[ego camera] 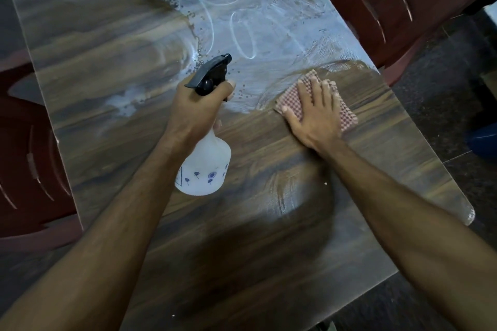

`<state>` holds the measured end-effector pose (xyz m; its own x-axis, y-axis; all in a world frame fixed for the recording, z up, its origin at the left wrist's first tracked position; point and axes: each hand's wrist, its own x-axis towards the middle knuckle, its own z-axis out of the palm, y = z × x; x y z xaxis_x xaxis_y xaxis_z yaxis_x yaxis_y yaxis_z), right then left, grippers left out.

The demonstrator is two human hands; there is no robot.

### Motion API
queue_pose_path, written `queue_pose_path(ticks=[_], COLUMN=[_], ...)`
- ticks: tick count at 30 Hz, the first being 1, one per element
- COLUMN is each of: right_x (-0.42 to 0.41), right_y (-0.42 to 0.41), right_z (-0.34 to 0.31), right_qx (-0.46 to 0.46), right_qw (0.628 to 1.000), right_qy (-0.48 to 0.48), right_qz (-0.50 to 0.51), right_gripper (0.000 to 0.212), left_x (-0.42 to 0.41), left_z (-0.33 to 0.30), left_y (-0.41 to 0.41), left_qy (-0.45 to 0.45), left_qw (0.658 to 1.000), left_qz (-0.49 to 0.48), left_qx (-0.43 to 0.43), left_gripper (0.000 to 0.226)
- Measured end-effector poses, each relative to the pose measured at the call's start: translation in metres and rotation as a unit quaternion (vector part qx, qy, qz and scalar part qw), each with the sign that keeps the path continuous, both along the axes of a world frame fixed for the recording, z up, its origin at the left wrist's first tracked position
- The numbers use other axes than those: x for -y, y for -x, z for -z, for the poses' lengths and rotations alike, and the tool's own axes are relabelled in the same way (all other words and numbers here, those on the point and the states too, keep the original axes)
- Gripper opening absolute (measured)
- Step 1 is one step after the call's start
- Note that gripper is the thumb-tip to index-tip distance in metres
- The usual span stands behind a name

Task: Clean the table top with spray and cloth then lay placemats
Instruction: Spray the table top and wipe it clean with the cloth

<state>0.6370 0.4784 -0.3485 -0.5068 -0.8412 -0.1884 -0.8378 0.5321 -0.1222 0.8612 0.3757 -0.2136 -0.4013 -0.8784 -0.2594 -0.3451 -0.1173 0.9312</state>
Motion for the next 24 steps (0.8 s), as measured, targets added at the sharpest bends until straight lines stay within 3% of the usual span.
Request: queue_pose_path(ticks=[4, 6, 8, 15, 24], right_x=[0.030, 0.014, -0.010, -0.031, -0.038], right_y=[-0.051, -0.073, -0.080, -0.062, -0.047], right_z=[0.001, 0.003, 0.007, 0.012, 0.010], right_qx=[0.012, 0.016, 0.014, 0.009, 0.032], right_qw=[0.995, 0.988, 0.981, 0.981, 0.975], right_qy=[-0.004, 0.004, 0.021, 0.053, 0.051], right_qz=[-0.095, -0.156, -0.190, -0.184, -0.214], right_gripper=[0.079, 0.078, 0.075, 0.072, 0.074], left_x=[-0.002, -0.003, -0.004, -0.006, -0.005], left_z=[0.004, 0.005, 0.007, 0.017, -0.003], left_y=[0.001, 0.004, 0.005, -0.003, 0.041], left_qy=[-0.010, -0.011, -0.002, -0.041, 0.011], left_qw=[1.000, 0.999, 0.998, 0.986, 0.986], left_qz=[-0.014, -0.023, -0.032, -0.054, -0.060], left_qx=[0.012, 0.027, 0.059, 0.154, 0.154], left_gripper=[0.018, 0.012, 0.020, 0.030, 0.048])
